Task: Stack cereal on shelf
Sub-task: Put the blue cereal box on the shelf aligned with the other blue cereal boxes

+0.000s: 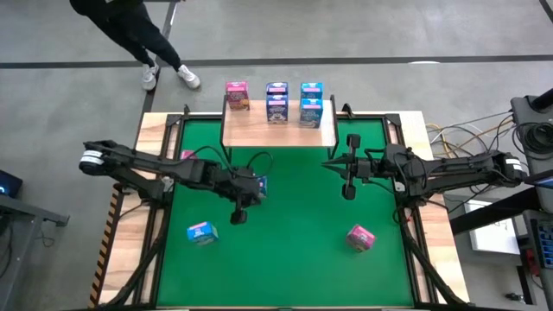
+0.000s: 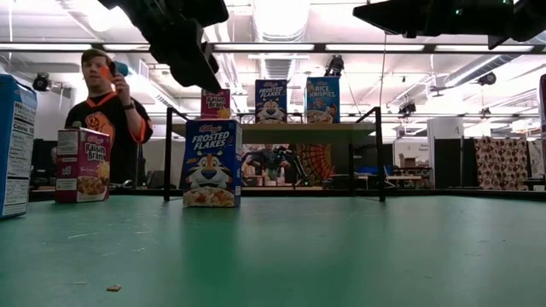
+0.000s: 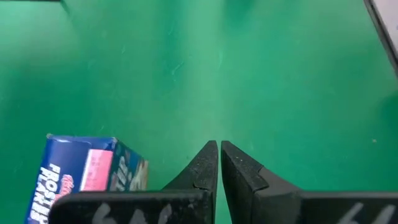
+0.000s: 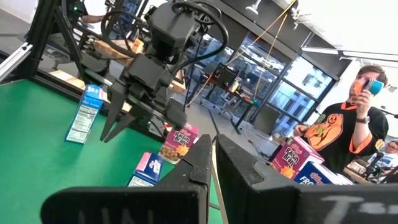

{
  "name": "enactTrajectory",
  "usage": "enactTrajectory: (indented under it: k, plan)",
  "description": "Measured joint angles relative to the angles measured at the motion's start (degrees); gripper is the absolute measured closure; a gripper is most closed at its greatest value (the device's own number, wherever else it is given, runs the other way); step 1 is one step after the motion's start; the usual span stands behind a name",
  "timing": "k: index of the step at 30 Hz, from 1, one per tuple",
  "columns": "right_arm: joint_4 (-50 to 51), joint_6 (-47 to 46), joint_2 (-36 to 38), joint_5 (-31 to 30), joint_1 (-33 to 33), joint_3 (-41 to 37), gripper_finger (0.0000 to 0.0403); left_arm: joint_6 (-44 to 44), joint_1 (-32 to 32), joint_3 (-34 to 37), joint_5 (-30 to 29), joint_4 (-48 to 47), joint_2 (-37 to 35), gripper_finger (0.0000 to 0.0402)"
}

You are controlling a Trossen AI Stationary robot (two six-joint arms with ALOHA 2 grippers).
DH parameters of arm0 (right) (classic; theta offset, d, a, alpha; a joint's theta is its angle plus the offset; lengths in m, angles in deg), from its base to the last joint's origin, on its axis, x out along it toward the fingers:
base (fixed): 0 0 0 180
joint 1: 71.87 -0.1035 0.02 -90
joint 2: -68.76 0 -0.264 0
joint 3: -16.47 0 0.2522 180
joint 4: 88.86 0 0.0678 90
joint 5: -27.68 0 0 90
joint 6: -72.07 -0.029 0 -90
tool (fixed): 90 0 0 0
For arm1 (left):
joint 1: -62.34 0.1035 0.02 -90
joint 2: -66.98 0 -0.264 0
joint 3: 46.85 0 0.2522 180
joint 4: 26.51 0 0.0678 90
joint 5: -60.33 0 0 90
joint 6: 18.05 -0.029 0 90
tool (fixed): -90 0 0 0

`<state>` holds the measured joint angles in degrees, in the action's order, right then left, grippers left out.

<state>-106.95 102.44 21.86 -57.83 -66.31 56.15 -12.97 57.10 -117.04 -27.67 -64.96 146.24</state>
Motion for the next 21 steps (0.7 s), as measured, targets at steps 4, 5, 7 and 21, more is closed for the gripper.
enactTrajectory:
  k: [4,5,7,21]
  plan:
    - [-0.01,-0.37,0.0,0.0,0.0,0.0,0.039,-0.89,0.02,-0.1,-0.16,0.09,-0.38,0.0374]
    - [0.04,-0.42,0.0,0.0,0.0,0.0,0.039,-1.1,0.0,-0.11,-0.15,0.06,-0.43,0.0366]
    - [0.02,-0.42,0.0,-0.02,0.0,0.0,0.039,-1.23,0.02,-0.11,-0.14,-0.46,-0.44,0.0346]
    - [0.04,-0.39,0.0,-0.02,0.0,0.0,0.039,-9.23,0.09,-0.11,-11.64,-1.11,-0.44,0.0169]
